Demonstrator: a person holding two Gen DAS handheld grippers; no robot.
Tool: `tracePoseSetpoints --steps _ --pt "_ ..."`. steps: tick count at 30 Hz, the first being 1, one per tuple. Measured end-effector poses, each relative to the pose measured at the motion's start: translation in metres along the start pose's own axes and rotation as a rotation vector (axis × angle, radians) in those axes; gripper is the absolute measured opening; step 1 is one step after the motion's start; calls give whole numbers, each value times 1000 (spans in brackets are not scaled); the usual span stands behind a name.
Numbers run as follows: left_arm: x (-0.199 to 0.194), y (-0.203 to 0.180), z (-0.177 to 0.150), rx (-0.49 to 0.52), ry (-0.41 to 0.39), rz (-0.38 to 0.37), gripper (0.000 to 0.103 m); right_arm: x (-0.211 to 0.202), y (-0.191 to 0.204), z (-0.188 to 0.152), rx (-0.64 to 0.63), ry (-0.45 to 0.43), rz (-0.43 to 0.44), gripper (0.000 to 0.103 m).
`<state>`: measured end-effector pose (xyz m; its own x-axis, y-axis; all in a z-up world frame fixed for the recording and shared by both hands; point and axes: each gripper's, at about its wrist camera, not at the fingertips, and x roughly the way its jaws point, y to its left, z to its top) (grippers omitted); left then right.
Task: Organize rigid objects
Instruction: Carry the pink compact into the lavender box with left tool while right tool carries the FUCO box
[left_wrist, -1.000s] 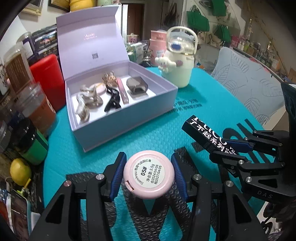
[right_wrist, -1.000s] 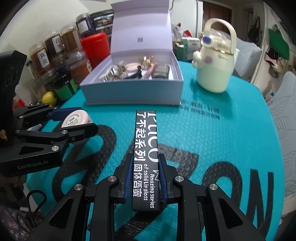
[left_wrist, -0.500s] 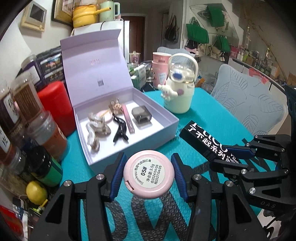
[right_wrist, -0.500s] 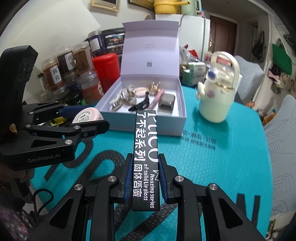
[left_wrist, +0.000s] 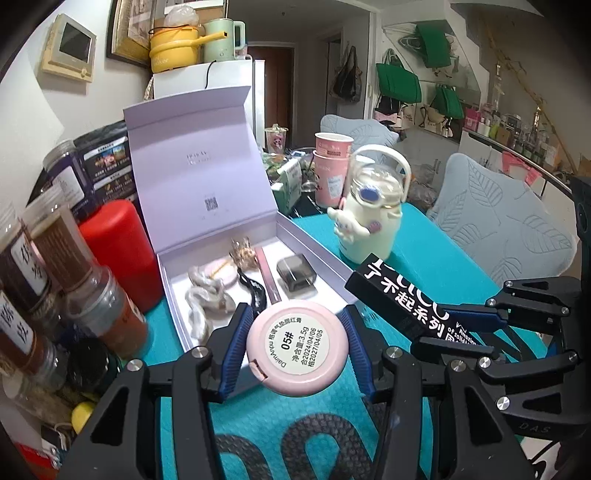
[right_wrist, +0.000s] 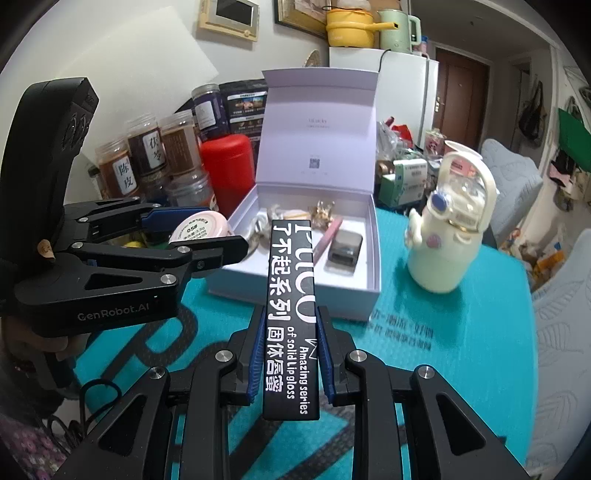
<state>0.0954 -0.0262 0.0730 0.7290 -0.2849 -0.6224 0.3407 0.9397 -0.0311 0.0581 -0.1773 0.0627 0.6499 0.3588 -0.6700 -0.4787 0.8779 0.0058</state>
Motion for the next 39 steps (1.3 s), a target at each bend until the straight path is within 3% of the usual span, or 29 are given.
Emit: tracePoseSetpoints --steps 22,39 --pt "37 46 61 -6 -41 57 50 44 -22 75 -40 -56 36 25" --pt "92 80 77 -41 16 92 50 101 -46 102 -37 -32 23 25"
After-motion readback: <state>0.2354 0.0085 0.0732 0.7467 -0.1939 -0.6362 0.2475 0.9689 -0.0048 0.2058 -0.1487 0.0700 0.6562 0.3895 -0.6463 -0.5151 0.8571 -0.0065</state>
